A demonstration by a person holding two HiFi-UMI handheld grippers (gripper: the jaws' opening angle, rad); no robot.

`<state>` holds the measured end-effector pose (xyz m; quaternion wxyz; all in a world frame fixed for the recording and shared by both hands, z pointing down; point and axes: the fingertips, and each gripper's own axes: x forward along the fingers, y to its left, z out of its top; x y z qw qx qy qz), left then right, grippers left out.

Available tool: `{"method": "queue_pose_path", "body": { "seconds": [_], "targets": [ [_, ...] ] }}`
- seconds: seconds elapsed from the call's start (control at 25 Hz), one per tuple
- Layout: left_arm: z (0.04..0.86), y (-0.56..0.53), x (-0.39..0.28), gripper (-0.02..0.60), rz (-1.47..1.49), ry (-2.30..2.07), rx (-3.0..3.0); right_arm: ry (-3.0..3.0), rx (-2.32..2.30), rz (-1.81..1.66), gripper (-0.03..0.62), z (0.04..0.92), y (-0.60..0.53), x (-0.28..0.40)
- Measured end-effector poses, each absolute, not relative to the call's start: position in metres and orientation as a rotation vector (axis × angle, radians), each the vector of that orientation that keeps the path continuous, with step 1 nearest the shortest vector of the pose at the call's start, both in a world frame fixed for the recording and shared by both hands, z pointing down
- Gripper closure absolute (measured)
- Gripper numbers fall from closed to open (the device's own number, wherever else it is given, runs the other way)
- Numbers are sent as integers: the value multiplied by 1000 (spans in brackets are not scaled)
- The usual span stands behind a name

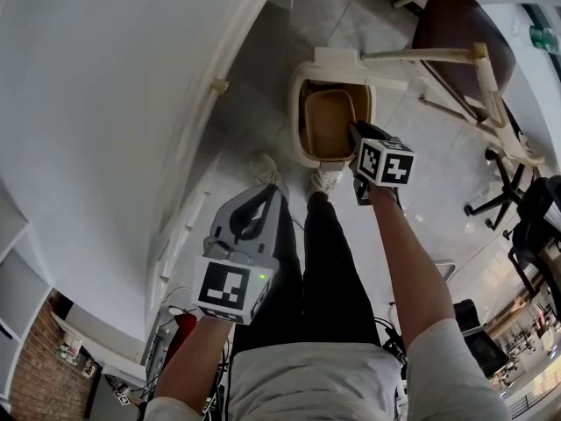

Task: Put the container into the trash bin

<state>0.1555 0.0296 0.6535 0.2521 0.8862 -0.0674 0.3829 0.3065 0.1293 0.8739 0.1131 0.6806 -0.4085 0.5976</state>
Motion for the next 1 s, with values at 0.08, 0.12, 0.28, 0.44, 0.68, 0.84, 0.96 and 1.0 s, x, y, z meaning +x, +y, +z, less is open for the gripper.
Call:
{"method": "queue_pose_path", "body": {
  "seconds": [0.08, 0.12, 0.28, 0.44, 0.68, 0.84, 0.96, 1.0],
  "targets": [
    [655, 30, 155, 565, 1045, -178, 2408, -1215, 1979, 1755, 439, 876, 130, 303],
    [655, 31, 155, 565, 1045, -176, 2408, -1215, 1971, 1757, 433, 877, 132, 301],
    [653, 31, 156, 565, 1038, -176, 2410, -1204, 1955, 1769, 431, 878, 137, 298],
    [653, 33, 155, 565, 1038, -174, 2409, -1208, 1958, 1769, 431, 876, 137, 296],
    [641, 32, 160, 565, 1025, -173, 2434, -1250, 1977, 1784, 431, 860, 133, 296],
    [623, 29, 164, 565, 1006, -181, 2460, -1278, 1964, 1773, 433, 841, 134, 294],
    [608, 27, 165, 565, 1001, -184, 2484, -1317, 1931, 1741, 445, 822, 134, 290],
    [603, 25, 166, 565, 1000, -186, 2493, -1333, 1920, 1722, 467, 815, 132, 289]
  ]
}}
